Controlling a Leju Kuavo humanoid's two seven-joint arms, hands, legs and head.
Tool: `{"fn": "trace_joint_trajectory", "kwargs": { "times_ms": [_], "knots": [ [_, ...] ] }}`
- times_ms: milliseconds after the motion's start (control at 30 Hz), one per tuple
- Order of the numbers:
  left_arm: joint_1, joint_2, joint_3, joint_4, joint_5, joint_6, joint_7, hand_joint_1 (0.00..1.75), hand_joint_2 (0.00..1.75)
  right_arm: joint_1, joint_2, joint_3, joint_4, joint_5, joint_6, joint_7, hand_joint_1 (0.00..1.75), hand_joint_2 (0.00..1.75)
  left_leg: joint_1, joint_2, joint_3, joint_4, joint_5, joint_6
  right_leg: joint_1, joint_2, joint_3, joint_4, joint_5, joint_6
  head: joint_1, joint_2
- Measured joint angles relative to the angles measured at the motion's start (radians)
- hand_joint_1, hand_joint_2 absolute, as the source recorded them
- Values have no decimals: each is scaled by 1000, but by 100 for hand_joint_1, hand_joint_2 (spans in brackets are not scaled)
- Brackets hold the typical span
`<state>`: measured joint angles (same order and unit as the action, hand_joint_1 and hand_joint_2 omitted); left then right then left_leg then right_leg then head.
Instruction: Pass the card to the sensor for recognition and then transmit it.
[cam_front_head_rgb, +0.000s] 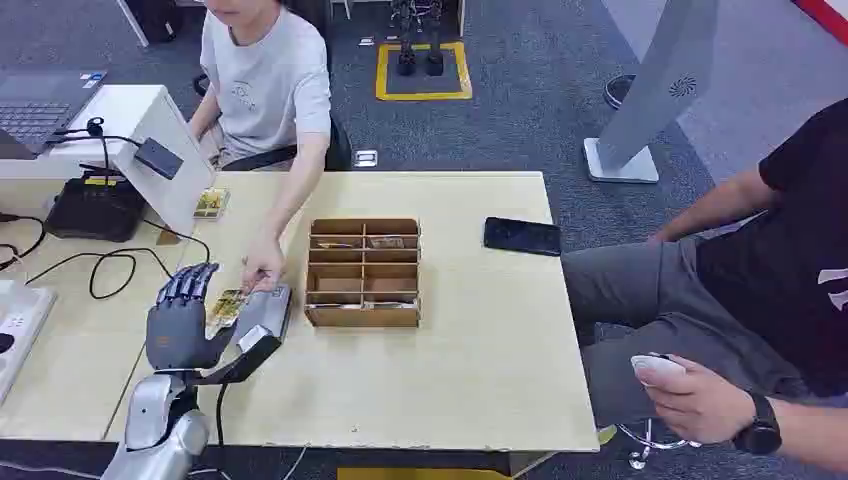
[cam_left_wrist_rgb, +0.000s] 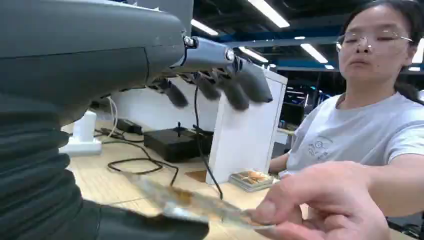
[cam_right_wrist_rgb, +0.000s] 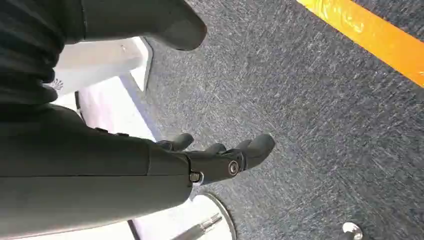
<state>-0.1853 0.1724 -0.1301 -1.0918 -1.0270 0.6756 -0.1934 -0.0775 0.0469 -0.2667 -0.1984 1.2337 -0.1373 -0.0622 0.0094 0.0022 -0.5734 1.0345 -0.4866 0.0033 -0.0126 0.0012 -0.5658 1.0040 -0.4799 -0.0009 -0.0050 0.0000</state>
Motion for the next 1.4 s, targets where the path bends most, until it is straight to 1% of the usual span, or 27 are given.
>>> {"fn": "trace_joint_trajectory", "kwargs": {
  "times_ms": [200, 267, 367, 433, 500, 567, 600, 733, 833, 933, 1133, 1267, 1400],
  "knots": [
    [1, 0, 0, 0, 5, 0, -5, 175, 175, 0, 0, 0, 0, -2, 0, 0, 0, 175, 0, 0, 0, 0, 0, 0, 0, 0, 0, 0, 0, 0, 0, 0],
    [1, 0, 0, -4, 19, 1, -17, 175, 175, 0, 0, 0, 0, -2, 0, 0, 0, 175, 0, 0, 0, 0, 0, 0, 0, 0, 0, 0, 0, 0, 0, 0],
    [6, -1, 0, -24, 118, -1, -88, 175, 175, 0, 0, 0, 0, -2, 0, -1, 0, 175, 0, 0, 0, 0, 0, 0, 0, 0, 0, 0, 0, 0, 0, 0],
    [11, -5, 0, -42, 194, -15, -133, 175, 175, -1, 0, 0, 0, -2, 0, -3, 0, 175, 0, 0, 0, 0, 0, 0, 0, 0, 0, 0, 0, 0, 0, 0],
    [19, -13, 0, -70, 279, -47, -173, 175, 175, -1, 0, 0, 0, -2, 0, -5, 0, 175, 0, 0, 0, 0, 0, 0, 0, 0, 0, 0, 0, 0, 0, 0],
    [25, -21, 1, -93, 347, -103, -175, 175, 175, 0, 0, 0, 0, -2, 0, -6, 0, 175, 0, 0, 0, 0, 0, 0, 0, 0, 0, 0, 0, 0, 0, 0],
    [26, -27, 1, -106, 384, -136, -170, 175, 175, 0, 0, 0, 0, -3, -3, -6, 0, 175, 0, 0, 0, 0, 0, 0, 0, 0, 0, 0, 0, 0, 0, 0],
    [26, -47, 3, -132, 477, -241, -127, 175, 175, 3, 0, 0, 0, -8, -19, -8, 0, 175, 0, 0, 0, 0, 0, 0, 0, 0, 0, 0, 0, 0, 0, 0],
    [26, -62, 7, -142, 534, -307, -100, 175, 175, 4, 0, 0, 0, -8, -23, -4, 0, 175, 0, 0, 0, 0, 0, 0, 0, 0, 0, 0, 0, 0, 0, 0],
    [25, -76, 11, -142, 569, -344, -73, 175, 175, 5, 1, 0, 0, -6, -23, 0, 0, 175, 0, 0, 0, 0, 0, 0, 0, 0, 0, 0, 0, 0, 0, 0],
    [12, -100, 13, -128, 568, -352, -22, 175, 175, 5, 1, 0, 0, -2, -22, 3, 0, 175, 0, 0, 0, 0, 0, 0, 0, 0, 0, 0, 0, 0, 0, 0],
    [-5, -116, 13, -95, 559, -330, 8, 175, 175, 5, 2, 0, 0, 0, -22, 10, 0, 175, 0, 0, 0, 0, 0, 0, 0, 0, 0, 0, 0, 0, 0, 0],
    [-28, -127, 16, -54, 560, -316, 16, 175, 175, 4, 3, 0, 0, 3, -22, 13, 0, 175, 0, 0, 0, 0, 0, 0, 0, 0, 0, 0, 1, 0, 0, 0]
  ]
}}
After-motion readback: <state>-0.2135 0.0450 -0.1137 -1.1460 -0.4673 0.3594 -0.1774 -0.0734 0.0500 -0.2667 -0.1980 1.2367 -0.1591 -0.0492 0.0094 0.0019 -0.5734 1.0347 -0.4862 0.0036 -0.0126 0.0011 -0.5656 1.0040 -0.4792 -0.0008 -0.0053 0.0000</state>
